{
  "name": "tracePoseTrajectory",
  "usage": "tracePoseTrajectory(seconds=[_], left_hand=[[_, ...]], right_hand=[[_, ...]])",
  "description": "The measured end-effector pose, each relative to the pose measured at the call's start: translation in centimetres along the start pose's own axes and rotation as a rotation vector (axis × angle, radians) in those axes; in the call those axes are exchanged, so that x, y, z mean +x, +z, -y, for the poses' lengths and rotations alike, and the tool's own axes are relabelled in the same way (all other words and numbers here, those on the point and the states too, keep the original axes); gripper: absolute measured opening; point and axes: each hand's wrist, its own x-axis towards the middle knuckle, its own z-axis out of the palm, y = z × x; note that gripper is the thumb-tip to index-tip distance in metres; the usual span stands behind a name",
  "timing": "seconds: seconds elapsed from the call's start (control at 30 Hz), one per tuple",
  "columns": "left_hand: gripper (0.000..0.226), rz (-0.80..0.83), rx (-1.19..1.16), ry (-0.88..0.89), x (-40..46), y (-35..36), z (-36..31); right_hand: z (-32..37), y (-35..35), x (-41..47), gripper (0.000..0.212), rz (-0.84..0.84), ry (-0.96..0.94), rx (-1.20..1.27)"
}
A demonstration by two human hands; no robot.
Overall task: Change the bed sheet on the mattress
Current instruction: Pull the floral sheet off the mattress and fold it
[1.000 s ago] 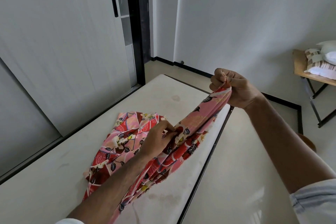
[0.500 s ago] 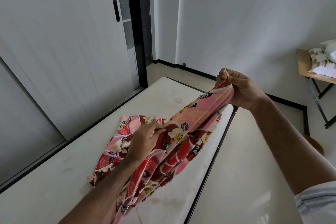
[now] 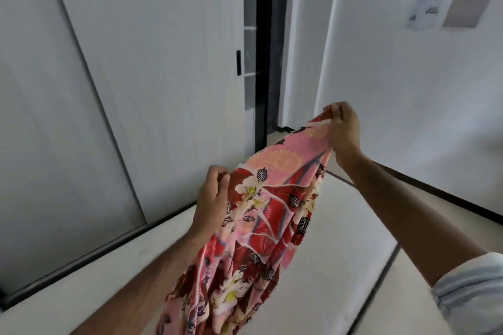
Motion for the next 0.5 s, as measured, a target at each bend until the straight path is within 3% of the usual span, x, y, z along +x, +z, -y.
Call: tracePoseTrajectory(seconds=[0.13, 0.27, 0.37, 0.43, 0.5], left_hand=[[0.020, -0.052, 0.268, 0.322, 6.8, -6.5, -5.1], [0.027, -0.118, 0.651, 0.622, 16.1, -15.8, -14.9], [0.030, -0.256, 0.890, 0.735, 21.6, -22.3, -24.7], [0.030, -0.408, 0.896, 0.738, 24.1, -25.9, -31.5], [0.033, -0.439, 0.785, 0.741, 25.2, -28.2, -35.7]], right_hand=[[7.3, 4.2, 2.7, 0.011, 0.053, -0.150, 0.074], [18.0, 7.8, 9.6, 0.015, 0.133, -0.285, 0.177], [29.5, 8.6, 13.7, 0.026, 0.140, -0.418, 0.298], [37.5, 8.0, 14.9, 0.029, 0.134, -0.521, 0.401], [42.7, 7.3, 15.6, 0.030, 0.129, -0.591, 0.424]])
